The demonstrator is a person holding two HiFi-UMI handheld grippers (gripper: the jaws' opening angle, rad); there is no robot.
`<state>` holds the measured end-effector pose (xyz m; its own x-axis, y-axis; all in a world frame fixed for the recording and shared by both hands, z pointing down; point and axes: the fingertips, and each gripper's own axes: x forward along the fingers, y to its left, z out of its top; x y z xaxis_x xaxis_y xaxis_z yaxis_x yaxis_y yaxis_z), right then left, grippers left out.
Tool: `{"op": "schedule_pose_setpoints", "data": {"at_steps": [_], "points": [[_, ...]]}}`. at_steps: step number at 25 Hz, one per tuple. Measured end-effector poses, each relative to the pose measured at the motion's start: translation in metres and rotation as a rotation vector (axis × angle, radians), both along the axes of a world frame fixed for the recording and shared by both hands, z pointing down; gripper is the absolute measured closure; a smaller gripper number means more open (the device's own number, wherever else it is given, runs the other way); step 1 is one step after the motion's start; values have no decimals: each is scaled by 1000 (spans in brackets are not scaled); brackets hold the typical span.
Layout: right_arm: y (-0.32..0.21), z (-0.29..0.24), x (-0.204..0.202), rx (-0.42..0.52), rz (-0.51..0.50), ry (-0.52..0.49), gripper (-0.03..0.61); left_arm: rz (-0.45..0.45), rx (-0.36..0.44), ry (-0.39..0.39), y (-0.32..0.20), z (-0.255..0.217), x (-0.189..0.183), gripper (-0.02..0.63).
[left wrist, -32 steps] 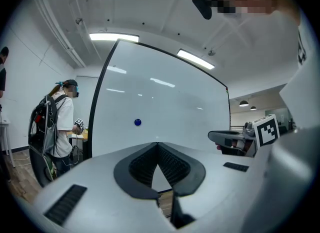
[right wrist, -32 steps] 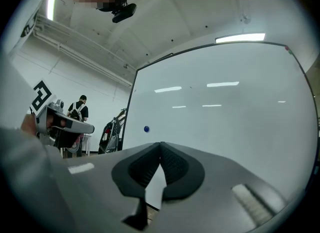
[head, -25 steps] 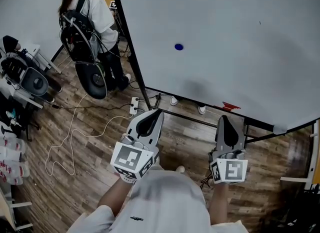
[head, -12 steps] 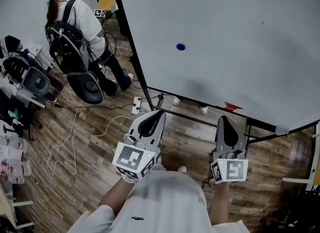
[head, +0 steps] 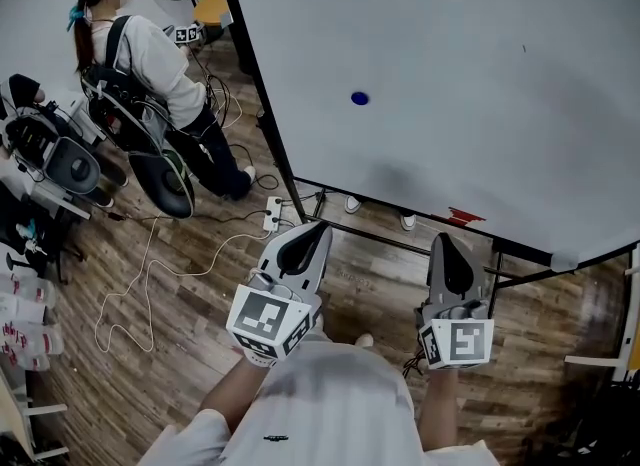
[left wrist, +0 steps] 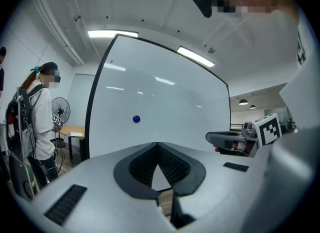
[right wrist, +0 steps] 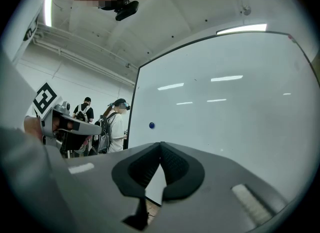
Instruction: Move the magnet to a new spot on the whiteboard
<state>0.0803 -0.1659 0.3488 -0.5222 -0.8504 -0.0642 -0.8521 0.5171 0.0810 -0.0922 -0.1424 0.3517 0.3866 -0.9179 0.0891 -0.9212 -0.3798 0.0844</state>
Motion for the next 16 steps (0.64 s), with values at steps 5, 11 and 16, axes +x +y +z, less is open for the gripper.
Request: {"op": "schedule_pose_setpoints", "data": {"at_steps": [5, 11, 16], "points": [[-1, -2, 1, 1, 6, -6, 569, 4, -1, 0, -1, -1, 0, 607], [-2, 4, 8, -12, 16, -17, 569, 9, -7, -1, -1, 3, 6, 607], [-1, 1, 7, -7, 17, -15, 569, 9, -7, 0, -2, 3, 6, 607]]}}
